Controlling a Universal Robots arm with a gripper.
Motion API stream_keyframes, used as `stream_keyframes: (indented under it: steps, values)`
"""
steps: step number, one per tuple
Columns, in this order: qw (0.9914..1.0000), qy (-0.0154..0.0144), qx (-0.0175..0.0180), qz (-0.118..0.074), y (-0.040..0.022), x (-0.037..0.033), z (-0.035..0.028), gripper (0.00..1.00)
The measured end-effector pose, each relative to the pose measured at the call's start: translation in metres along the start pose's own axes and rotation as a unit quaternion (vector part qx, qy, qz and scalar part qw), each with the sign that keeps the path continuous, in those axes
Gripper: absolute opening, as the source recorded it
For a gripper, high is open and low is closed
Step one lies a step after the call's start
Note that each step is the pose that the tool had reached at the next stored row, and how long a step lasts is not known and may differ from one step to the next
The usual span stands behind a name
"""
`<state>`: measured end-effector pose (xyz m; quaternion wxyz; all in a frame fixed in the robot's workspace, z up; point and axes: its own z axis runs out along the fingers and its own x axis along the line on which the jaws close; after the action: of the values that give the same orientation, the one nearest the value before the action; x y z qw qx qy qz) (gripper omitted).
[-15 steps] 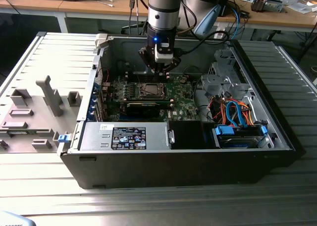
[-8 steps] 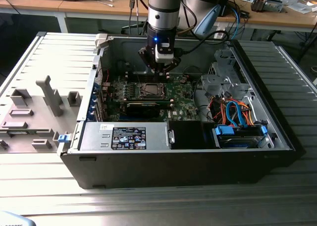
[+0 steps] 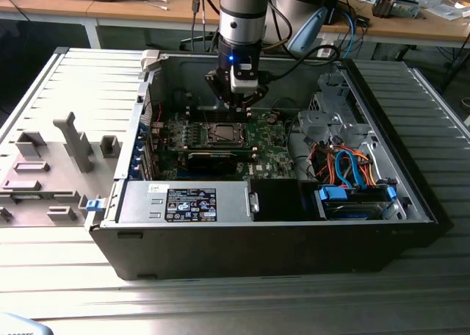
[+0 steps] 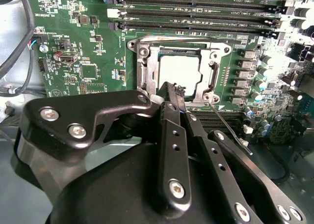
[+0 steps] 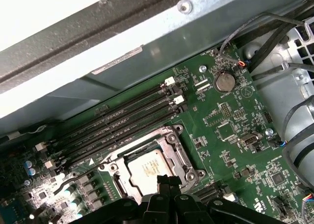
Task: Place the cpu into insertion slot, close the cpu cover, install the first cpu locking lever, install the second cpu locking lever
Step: 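Install the first cpu locking lever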
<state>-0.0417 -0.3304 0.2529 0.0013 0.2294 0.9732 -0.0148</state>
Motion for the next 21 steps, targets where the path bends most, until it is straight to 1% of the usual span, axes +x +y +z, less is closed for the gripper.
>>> stream_keyframes:
  steps: [21]
  values:
    - [0.99989, -0.0004, -0.0002, -0.015, 0.0000, 0.0000, 0.0000, 0.11]
